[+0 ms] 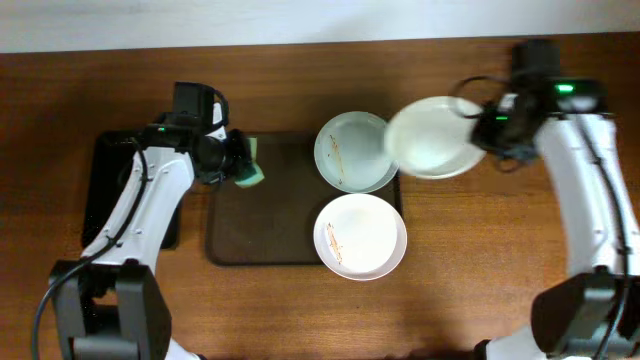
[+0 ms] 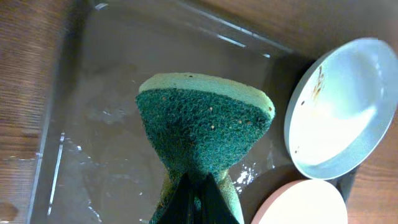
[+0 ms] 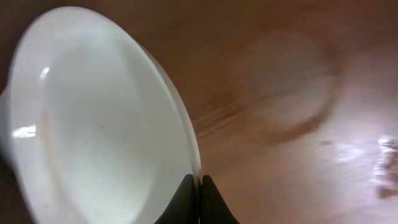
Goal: Clean dirty plates on tray and stack at the side
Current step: 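Carry the cleaned plate with the right gripper to the table's right side, then return the right gripper and grip the bottom white plate's rim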
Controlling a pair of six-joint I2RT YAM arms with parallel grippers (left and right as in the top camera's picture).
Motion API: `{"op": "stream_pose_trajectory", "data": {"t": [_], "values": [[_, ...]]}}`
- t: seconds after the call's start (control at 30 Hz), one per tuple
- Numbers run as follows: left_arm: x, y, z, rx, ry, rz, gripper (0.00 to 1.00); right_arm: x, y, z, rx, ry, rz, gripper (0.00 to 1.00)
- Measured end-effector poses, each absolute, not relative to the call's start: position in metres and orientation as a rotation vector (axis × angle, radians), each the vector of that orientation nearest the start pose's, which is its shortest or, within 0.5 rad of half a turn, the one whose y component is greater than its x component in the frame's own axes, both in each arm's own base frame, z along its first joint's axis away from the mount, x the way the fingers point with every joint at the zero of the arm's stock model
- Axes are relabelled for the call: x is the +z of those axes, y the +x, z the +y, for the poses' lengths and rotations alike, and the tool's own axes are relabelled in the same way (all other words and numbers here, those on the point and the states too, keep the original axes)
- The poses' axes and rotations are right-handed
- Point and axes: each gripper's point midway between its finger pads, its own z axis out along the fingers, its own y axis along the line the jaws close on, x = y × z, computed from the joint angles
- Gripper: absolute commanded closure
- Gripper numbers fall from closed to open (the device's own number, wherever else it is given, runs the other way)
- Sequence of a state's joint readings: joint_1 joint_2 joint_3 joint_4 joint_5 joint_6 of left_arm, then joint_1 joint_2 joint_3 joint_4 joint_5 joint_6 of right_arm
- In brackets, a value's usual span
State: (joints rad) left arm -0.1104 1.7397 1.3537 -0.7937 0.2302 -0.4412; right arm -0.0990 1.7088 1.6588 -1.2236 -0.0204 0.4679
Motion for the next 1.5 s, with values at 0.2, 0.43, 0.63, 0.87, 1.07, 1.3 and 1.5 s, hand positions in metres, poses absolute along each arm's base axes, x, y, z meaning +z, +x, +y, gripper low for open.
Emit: {"op": "stream_pose_trajectory", "data": {"t": [0.2,0.43,0.63,0.87,1.07,1.3,1.5], "values": [[0.115,0.409,-0.090,-0.456,-0.354,2.728,0.99,0.147,0.329,-0.146,0.044,1.205,2.668,0.96],[0.120,0.420,-0.091,-0.459,-0.338,2.678,0.99,0.071,0.281,-0.162,0.105,1.422,2.684,0.96],[0.120,0.422,-0.090,-0.443,-0.340,2.672,0.99,0.045,0.276,-0.165,0.061,1.468,2.639,0.64],[0.123,0.428,-0.088,-0.430,-0.338,2.644,0.99,0.052,0.262,-0.161,0.033,1.526,2.690,0.29],[0.123,0.429,-0.088,-0.430,-0.337,2.639,0.99,0.130,0.316,-0.143,0.213,1.193,2.695,0.33],[0.121,0.425,-0.087,-0.423,-0.342,2.655,0.99,0.154,0.352,-0.002,0.518,0.516,2.860,0.49],[0.121,0.425,-0.087,-0.422,-0.343,2.655,0.99,0.121,0.324,0.091,0.497,0.240,3.061,0.59]]}}
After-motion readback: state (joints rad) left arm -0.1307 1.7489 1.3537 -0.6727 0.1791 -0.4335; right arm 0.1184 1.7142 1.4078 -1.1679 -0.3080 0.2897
